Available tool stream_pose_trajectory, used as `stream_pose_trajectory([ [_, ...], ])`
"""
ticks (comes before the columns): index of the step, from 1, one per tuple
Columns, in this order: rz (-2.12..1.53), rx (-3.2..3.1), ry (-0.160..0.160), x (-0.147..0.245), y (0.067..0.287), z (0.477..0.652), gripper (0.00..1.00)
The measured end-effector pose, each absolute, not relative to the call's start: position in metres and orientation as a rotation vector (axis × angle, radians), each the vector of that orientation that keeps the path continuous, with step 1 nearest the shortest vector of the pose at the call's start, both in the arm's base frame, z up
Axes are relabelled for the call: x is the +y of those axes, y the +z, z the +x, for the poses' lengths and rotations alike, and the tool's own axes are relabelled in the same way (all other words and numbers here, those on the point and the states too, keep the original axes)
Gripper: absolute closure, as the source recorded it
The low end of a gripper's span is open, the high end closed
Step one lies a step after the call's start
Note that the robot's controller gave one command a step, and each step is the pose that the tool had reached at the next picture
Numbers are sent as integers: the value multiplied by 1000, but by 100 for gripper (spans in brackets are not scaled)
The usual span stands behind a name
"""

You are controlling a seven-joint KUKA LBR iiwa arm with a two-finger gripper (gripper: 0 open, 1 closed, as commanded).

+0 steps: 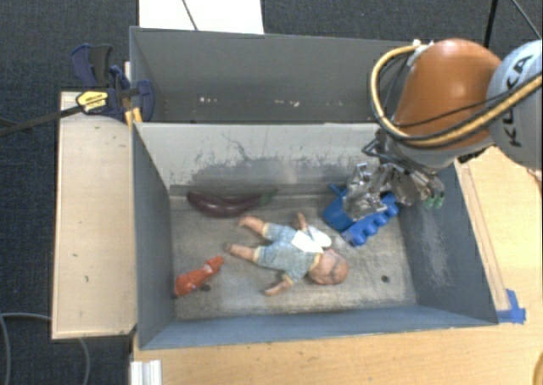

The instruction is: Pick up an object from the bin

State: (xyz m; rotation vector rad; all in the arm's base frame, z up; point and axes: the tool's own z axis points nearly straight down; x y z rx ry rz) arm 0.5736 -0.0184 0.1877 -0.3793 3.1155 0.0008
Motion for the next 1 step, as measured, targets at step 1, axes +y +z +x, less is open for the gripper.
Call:
stream_pose_trajectory([
  [1,-333,3116,-3,21,157,551,100],
])
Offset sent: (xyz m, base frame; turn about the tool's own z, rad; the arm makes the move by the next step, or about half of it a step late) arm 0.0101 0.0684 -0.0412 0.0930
